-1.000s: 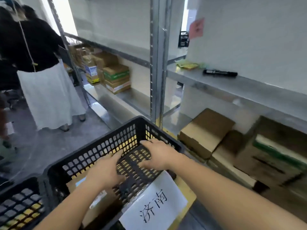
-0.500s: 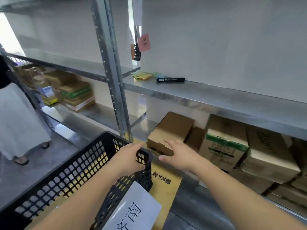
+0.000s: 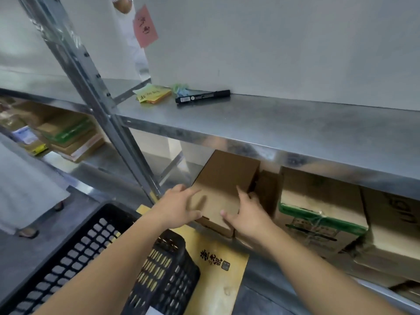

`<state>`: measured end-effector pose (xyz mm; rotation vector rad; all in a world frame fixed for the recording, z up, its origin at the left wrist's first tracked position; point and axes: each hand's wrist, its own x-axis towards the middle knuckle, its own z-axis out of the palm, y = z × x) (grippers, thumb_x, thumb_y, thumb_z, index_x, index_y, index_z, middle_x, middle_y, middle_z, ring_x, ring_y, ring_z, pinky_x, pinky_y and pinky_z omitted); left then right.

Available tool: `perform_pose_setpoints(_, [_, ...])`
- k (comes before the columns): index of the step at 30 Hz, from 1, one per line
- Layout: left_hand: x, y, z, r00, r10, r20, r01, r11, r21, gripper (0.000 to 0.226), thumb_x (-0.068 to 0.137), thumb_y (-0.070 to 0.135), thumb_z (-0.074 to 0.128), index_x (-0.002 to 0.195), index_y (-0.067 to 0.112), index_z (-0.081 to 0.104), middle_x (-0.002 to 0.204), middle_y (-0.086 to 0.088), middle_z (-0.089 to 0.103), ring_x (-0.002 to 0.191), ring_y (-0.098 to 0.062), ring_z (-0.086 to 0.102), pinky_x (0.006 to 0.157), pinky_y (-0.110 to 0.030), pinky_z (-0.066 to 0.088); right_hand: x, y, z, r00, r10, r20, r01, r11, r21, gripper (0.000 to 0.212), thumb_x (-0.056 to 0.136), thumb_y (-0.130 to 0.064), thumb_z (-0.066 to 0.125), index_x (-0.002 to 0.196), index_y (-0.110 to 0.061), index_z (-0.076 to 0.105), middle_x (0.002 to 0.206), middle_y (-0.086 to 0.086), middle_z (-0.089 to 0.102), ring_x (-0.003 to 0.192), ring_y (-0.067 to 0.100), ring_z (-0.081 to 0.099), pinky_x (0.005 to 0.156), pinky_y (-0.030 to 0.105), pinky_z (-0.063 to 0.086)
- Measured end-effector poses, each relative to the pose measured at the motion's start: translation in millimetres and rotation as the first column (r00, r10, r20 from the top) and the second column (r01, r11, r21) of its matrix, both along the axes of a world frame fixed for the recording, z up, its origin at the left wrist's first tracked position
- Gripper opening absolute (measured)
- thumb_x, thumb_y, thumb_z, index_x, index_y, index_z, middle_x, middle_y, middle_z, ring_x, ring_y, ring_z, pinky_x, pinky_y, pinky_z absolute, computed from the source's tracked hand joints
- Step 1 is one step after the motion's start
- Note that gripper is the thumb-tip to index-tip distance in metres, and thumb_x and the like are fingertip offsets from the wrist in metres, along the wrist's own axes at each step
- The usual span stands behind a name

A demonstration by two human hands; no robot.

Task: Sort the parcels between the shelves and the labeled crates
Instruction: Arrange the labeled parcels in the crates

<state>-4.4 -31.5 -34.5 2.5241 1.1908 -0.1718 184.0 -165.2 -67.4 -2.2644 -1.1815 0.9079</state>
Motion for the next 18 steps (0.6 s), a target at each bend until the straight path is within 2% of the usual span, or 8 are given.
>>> perform_pose_setpoints(3, [11,19,-17,0.999,-0.018,-0.034,0.017,0.999,-0.032,0.074,0.083,0.066,0.065,0.147,0.053,0.03,0.156,-0.009,0.028,0.145,-0.034,0.028,0.115,-0.044,0.034,-1,17,-20,0.999,-0.052,0.007,0.052,0.998,-0.041,0.106,0.081,-0.077,0.061,0.159,-0.049,-0.005,0.171,0.009,0.008,0.154,0.038,0.02,0.121,0.056,0.028])
perform_pose_setpoints(6, [19,38,-29,1.0,-0.009,-0.004,0.008,0.992,-0.129,0.082,0.074,0.078,0.064,0.146,0.056,0.03,0.16,-0.014,0.024,0.15,-0.031,0.023,0.116,-0.044,0.035,4,33,-32,0.996,-0.085,-0.002,0.084,0.994,-0.063,0.117,0.072,-0.081,0.065,0.158,-0.048,-0.008,0.167,0.012,0.024,0.149,0.039,0.032,0.116,0.053,0.038])
perform_pose_setpoints(8, [21,49,-37,0.999,-0.003,0.048,0.011,0.986,-0.169,0.086,0.071,0.081,0.064,0.146,0.053,0.033,0.157,-0.013,0.03,0.148,-0.028,0.03,0.115,-0.042,0.037,9,39,-35,0.996,-0.093,-0.013,0.092,0.993,-0.07,0.124,0.068,-0.08,0.069,0.159,-0.047,-0.009,0.165,0.012,0.028,0.145,0.037,0.038,0.112,0.047,0.043])
perform_pose_setpoints(11, [24,60,-47,0.992,-0.026,0.128,0.048,0.983,-0.175,0.081,0.074,0.072,0.071,0.144,0.045,0.039,0.148,-0.005,0.045,0.136,-0.021,0.045,0.105,-0.034,0.042,8,45,-36,0.991,-0.121,-0.06,0.117,0.991,-0.062,0.13,0.068,-0.069,0.08,0.161,-0.042,-0.007,0.166,0.012,0.026,0.143,0.033,0.043,0.109,0.04,0.046])
perform_pose_setpoints(14, [28,67,-51,0.982,0.002,0.19,0.038,0.978,-0.206,0.078,0.07,0.06,0.083,0.136,0.038,0.047,0.139,0.003,0.056,0.123,-0.013,0.05,0.09,-0.027,0.04,3,51,-35,0.981,-0.175,-0.08,0.174,0.984,-0.022,0.134,0.064,-0.059,0.088,0.163,-0.038,-0.001,0.167,0.012,0.025,0.145,0.03,0.041,0.113,0.038,0.043])
perform_pose_setpoints(18, [21,67,-41,0.974,0.014,0.227,0.029,0.983,-0.182,0.084,0.058,0.062,0.089,0.127,0.041,0.047,0.132,0.004,0.057,0.12,-0.015,0.05,0.088,-0.029,0.042,-7,49,-20,0.983,-0.17,-0.073,0.176,0.981,0.081,0.128,0.064,-0.052,0.093,0.163,-0.034,0.014,0.163,0.009,0.032,0.146,0.027,0.038,0.116,0.034,0.038])
